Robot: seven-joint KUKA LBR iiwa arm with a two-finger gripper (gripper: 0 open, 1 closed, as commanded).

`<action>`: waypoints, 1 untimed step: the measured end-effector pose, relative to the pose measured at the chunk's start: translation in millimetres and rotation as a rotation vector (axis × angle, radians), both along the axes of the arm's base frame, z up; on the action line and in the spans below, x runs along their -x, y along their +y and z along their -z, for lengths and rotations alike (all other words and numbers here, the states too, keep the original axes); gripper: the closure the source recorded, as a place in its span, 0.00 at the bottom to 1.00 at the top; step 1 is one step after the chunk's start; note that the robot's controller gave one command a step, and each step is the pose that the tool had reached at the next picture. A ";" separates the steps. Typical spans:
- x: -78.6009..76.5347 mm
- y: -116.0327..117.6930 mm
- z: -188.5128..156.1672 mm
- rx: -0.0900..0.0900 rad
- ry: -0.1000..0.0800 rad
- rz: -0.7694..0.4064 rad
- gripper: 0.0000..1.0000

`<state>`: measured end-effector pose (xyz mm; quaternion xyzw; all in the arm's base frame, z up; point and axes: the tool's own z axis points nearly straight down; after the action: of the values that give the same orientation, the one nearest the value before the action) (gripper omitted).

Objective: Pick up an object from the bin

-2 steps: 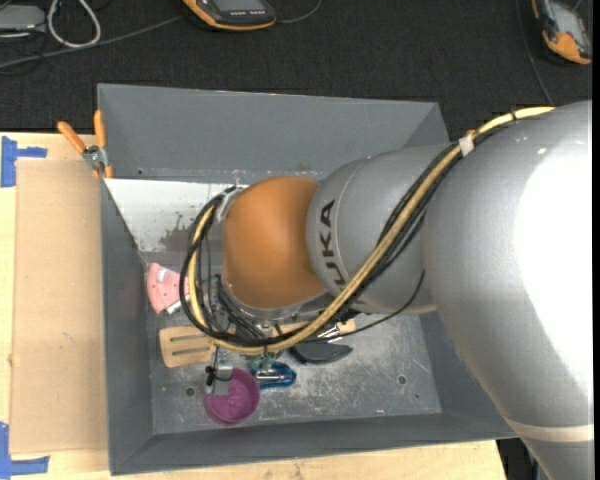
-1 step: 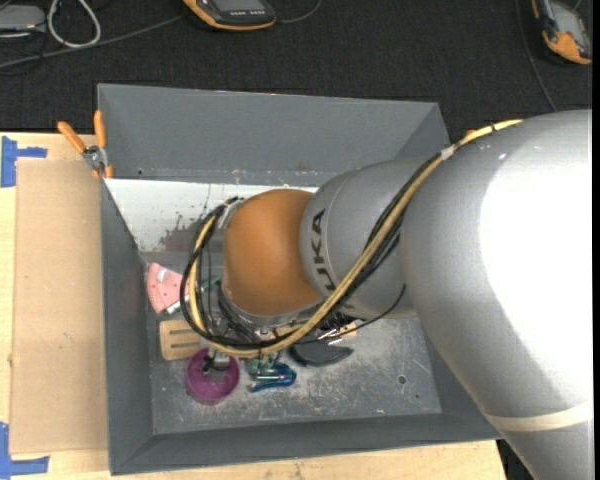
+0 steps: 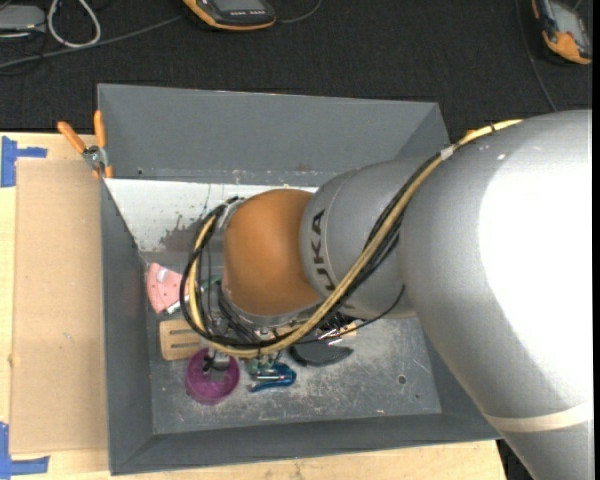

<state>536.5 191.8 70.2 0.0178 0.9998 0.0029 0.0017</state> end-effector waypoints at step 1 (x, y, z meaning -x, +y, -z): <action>9.0 0.0 -38.5 0.000 0.003 0.051 1.00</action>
Offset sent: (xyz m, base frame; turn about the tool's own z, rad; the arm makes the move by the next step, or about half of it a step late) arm -0.0148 -0.0158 0.2214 -0.0609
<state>527.5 191.8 108.7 0.0432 0.9991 0.0028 0.0001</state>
